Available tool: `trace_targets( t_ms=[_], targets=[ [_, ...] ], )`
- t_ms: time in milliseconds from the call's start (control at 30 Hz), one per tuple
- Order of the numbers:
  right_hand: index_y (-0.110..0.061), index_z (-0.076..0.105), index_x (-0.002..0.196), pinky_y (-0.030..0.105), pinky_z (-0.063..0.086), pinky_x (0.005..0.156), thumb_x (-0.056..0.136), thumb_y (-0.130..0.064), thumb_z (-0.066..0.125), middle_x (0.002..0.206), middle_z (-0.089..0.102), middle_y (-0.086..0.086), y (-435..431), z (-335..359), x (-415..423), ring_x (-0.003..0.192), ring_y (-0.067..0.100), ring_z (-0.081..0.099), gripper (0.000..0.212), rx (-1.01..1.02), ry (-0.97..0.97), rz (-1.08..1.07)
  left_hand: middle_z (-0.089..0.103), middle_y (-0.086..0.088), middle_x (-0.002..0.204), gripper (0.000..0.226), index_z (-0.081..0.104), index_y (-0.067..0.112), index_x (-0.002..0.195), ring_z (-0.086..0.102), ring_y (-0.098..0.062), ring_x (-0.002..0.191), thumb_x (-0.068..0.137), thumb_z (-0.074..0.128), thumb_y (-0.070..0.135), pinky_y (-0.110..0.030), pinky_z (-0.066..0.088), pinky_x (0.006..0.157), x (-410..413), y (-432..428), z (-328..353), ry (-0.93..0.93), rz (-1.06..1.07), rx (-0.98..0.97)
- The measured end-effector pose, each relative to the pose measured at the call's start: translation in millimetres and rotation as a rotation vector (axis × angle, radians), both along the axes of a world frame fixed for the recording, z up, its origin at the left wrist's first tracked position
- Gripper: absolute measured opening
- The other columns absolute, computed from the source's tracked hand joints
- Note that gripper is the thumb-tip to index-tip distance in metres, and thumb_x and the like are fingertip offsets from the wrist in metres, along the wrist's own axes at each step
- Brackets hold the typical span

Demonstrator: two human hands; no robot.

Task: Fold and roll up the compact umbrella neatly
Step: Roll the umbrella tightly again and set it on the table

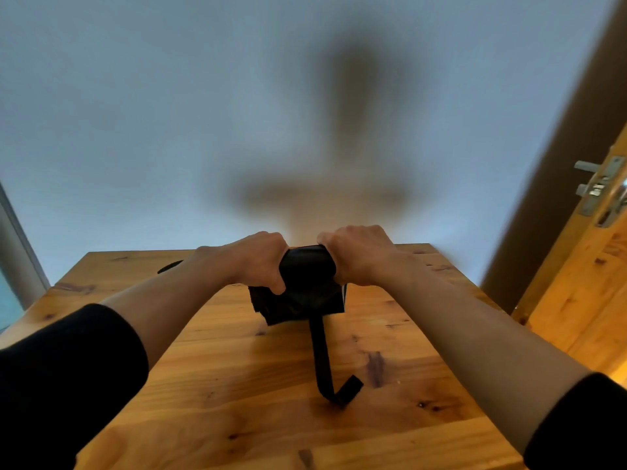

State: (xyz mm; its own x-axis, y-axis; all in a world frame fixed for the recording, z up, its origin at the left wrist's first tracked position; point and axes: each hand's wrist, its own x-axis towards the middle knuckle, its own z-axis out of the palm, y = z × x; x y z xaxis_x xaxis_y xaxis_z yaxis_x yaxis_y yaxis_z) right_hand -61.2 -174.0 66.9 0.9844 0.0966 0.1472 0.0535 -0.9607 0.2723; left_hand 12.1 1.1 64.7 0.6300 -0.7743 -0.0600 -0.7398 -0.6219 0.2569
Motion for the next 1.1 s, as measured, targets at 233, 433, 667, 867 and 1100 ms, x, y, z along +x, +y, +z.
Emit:
trace_targets(
  t_ms=[233,433,667,867,1100],
  targets=[
    [-0.021,0.058,0.115,0.035,0.038,0.075,0.085,-0.033,0.069,0.100,0.062,0.003,-1,-1,-1,0.091,0.024,0.059,0.034,-0.024,-0.100,0.007,0.058,0.003,0.062,0.020,0.059,0.015,0.083,0.055,-0.005,0.043,0.073,0.071,0.002,-0.015,0.043,0.047,2,5,-3,0.232,-0.003,-0.037],
    [-0.021,0.051,0.120,0.042,0.038,0.094,0.076,-0.042,0.076,0.114,0.060,0.008,-2,9,-3,0.113,0.028,0.051,0.055,-0.123,-0.028,-0.030,0.061,-0.002,0.073,0.031,0.059,0.009,0.097,0.059,-0.011,0.059,0.069,0.072,0.001,-0.022,0.047,0.054,7,5,-9,0.351,-0.039,-0.045],
    [-0.022,0.049,0.124,0.035,0.040,0.074,0.074,-0.043,0.081,0.109,0.061,0.005,-6,6,-4,0.099,0.024,0.056,0.063,-0.120,0.057,0.019,0.061,0.005,0.075,0.034,0.056,0.023,0.087,0.060,-0.010,0.066,0.069,0.080,0.008,-0.016,0.044,0.055,4,7,-13,0.279,-0.059,-0.044],
    [-0.023,0.051,0.122,0.034,0.044,0.070,0.080,-0.036,0.076,0.102,0.063,0.001,-11,4,-3,0.091,0.022,0.060,0.051,-0.090,0.024,0.040,0.056,0.007,0.071,0.036,0.050,0.028,0.077,0.055,-0.009,0.062,0.068,0.082,0.012,-0.015,0.039,0.055,8,7,-15,0.164,-0.054,-0.040],
    [-0.025,0.058,0.108,0.036,0.048,0.067,0.082,-0.029,0.072,0.092,0.063,-0.001,-7,-2,0,0.085,0.023,0.061,0.031,0.068,0.058,-0.006,0.057,0.004,0.087,0.045,0.047,0.023,0.102,0.059,-0.018,0.083,0.072,0.075,0.044,-0.026,0.047,0.064,0,0,-19,-0.082,0.026,-0.054]
  ],
)
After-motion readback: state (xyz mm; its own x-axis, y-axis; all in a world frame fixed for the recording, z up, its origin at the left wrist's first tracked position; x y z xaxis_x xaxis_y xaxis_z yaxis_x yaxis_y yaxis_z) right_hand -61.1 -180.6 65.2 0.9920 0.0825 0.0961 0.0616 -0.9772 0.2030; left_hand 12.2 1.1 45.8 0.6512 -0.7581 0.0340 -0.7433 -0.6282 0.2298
